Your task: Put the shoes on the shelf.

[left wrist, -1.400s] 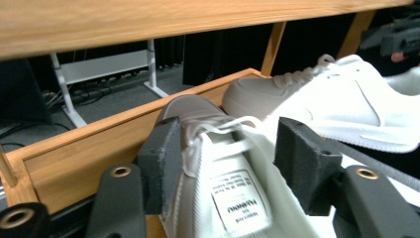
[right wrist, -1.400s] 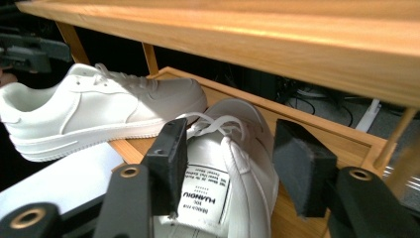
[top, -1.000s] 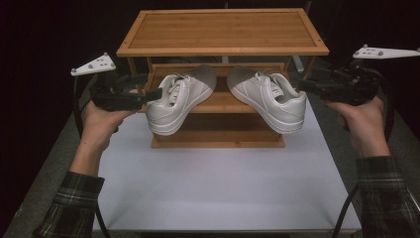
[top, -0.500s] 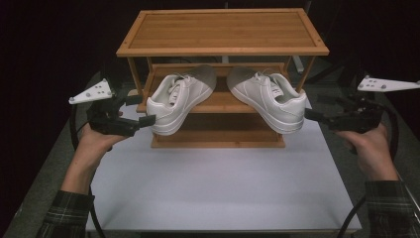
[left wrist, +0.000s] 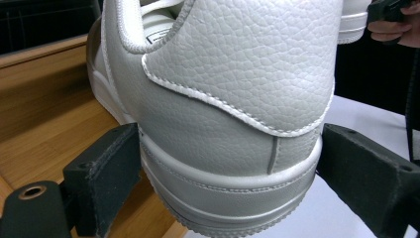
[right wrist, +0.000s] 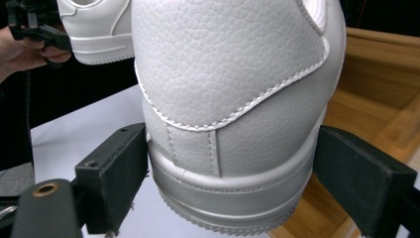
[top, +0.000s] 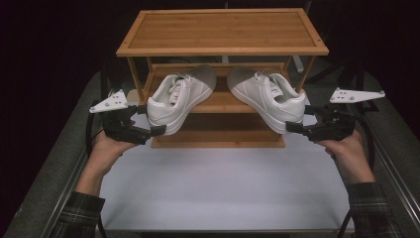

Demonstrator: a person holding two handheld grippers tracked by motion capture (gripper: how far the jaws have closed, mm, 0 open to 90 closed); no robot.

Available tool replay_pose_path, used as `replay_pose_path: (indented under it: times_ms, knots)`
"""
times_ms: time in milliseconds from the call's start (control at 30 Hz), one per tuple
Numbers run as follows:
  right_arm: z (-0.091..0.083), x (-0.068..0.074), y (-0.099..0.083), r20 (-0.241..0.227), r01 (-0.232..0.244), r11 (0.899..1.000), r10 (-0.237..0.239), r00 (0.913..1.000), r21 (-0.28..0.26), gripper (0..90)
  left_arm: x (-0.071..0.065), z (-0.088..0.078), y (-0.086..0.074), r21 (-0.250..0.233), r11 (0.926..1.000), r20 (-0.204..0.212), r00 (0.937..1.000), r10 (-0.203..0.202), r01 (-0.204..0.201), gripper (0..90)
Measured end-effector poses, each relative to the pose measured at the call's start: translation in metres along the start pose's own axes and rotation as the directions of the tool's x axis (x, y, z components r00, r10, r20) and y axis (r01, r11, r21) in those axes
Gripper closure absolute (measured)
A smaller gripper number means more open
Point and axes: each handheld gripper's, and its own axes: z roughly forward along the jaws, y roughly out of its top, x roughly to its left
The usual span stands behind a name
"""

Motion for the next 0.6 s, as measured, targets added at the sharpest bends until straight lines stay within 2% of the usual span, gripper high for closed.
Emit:
replay_pose_path:
  times_ms: [233,367,600]
  knots:
    - [0.018,0.005,0.008,0.011,0.011,1.0,-0.012,0.9999,0.013,14.1,-0.006,0.018,0.007,0.007,0.9999,-0.016,0.9998,0.011,-0.011,10.2]
    - [0.031,0.008,0.012,-0.02,0.017,1.0,-0.016,0.9997,0.011,17.1,-0.012,0.032,0.013,0.007,0.9997,0.025,0.9994,0.022,-0.022,13.3]
    - [0.043,0.011,0.016,-0.034,0.018,1.0,-0.018,0.9993,0.009,17.8,-0.016,0.048,0.017,-0.002,0.9999,0.021,0.9997,0.016,-0.016,11.4]
